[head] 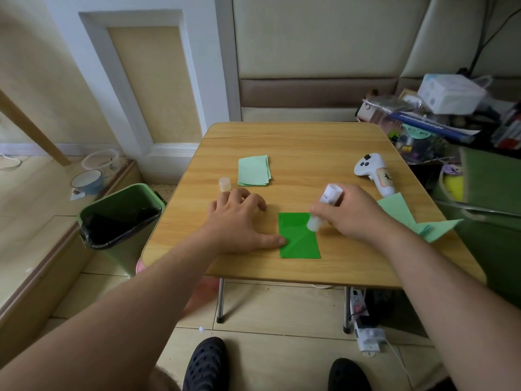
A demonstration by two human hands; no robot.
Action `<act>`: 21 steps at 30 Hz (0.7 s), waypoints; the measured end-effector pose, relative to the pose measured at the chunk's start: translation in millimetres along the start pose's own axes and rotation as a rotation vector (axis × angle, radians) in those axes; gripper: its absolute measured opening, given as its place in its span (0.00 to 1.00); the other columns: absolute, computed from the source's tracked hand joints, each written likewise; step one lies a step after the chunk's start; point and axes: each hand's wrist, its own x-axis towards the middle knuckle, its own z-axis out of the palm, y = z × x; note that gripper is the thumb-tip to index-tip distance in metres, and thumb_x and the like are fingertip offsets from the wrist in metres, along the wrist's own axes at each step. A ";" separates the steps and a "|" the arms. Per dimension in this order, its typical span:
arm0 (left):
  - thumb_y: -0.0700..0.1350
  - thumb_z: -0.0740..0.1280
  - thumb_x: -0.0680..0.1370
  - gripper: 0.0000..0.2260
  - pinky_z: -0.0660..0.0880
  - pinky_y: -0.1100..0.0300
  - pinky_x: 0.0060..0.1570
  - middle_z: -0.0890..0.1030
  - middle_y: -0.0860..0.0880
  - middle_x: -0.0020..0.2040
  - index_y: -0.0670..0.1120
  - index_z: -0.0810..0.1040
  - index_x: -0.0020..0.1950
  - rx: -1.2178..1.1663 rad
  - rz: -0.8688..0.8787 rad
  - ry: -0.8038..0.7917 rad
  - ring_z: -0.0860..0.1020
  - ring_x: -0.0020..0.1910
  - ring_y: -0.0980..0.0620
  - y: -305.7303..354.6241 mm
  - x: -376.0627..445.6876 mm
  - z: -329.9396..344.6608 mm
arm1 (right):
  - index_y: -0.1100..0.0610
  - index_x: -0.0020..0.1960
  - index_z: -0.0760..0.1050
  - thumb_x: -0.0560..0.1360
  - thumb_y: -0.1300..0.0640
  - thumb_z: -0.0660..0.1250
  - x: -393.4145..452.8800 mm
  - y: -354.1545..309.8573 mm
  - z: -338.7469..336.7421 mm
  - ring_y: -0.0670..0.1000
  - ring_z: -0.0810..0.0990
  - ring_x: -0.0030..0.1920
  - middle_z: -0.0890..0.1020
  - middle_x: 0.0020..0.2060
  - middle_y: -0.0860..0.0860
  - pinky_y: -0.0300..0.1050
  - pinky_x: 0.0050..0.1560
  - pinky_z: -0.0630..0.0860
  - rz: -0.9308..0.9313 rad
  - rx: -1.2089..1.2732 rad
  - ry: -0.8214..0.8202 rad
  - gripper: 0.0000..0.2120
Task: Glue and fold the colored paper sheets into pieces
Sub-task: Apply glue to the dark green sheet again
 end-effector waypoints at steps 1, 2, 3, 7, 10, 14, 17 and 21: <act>0.82 0.66 0.61 0.37 0.56 0.45 0.72 0.62 0.54 0.71 0.66 0.67 0.64 0.000 -0.001 -0.001 0.59 0.74 0.45 -0.1 -0.1 0.1 | 0.56 0.43 0.78 0.76 0.49 0.73 0.5 -2.4 1.9 0.48 0.75 0.35 0.82 0.35 0.53 0.46 0.38 0.71 -0.007 -0.007 0.057 0.11; 0.82 0.66 0.61 0.37 0.56 0.45 0.72 0.62 0.54 0.71 0.66 0.66 0.64 0.000 -0.001 0.000 0.59 0.74 0.45 -0.2 -0.3 0.2 | 0.56 0.43 0.78 0.76 0.48 0.72 1.3 -4.2 4.4 0.48 0.74 0.35 0.82 0.36 0.53 0.45 0.37 0.71 -0.010 -0.021 0.092 0.12; 0.82 0.66 0.61 0.37 0.56 0.45 0.72 0.62 0.54 0.71 0.66 0.67 0.64 -0.001 -0.001 0.002 0.58 0.74 0.45 -0.1 -0.4 0.2 | 0.56 0.43 0.77 0.77 0.48 0.71 1.6 -6.6 7.3 0.48 0.74 0.34 0.82 0.36 0.53 0.45 0.36 0.70 -0.010 -0.032 0.105 0.12; 0.81 0.66 0.61 0.37 0.56 0.45 0.72 0.62 0.54 0.71 0.65 0.67 0.64 0.004 0.011 0.005 0.59 0.74 0.45 0.5 -1.4 0.2 | 0.53 0.43 0.77 0.77 0.44 0.71 3.3 -15.6 20.0 0.48 0.75 0.36 0.81 0.37 0.48 0.44 0.36 0.70 -0.013 -0.043 0.071 0.13; 0.82 0.66 0.60 0.37 0.56 0.45 0.72 0.62 0.54 0.71 0.66 0.66 0.63 0.006 0.015 0.015 0.59 0.74 0.45 -0.2 -1.4 1.5 | 0.52 0.45 0.77 0.77 0.41 0.71 3.5 -23.4 33.8 0.47 0.79 0.39 0.82 0.39 0.46 0.45 0.38 0.72 -0.041 -0.099 0.037 0.14; 0.83 0.64 0.59 0.39 0.56 0.45 0.73 0.62 0.53 0.73 0.66 0.66 0.65 0.022 0.017 0.001 0.58 0.75 0.45 -0.6 -0.4 1.0 | 0.50 0.43 0.74 0.76 0.39 0.71 5.1 -31.3 49.1 0.49 0.78 0.40 0.81 0.38 0.46 0.46 0.37 0.72 -0.073 -0.226 0.007 0.15; 0.83 0.64 0.59 0.39 0.56 0.45 0.73 0.62 0.53 0.73 0.65 0.66 0.64 0.018 0.017 0.001 0.58 0.75 0.45 -0.6 -0.6 0.8 | 0.53 0.41 0.74 0.75 0.45 0.71 5.6 -32.5 45.3 0.51 0.77 0.38 0.80 0.35 0.48 0.46 0.34 0.69 -0.064 -0.268 0.008 0.13; 0.83 0.64 0.59 0.39 0.55 0.44 0.73 0.62 0.53 0.73 0.66 0.66 0.64 0.013 0.019 -0.004 0.58 0.75 0.45 -1.4 -0.9 0.6 | 0.54 0.40 0.73 0.74 0.50 0.71 3.9 -22.9 27.2 0.50 0.75 0.35 0.80 0.34 0.48 0.45 0.32 0.66 -0.015 -0.290 0.020 0.10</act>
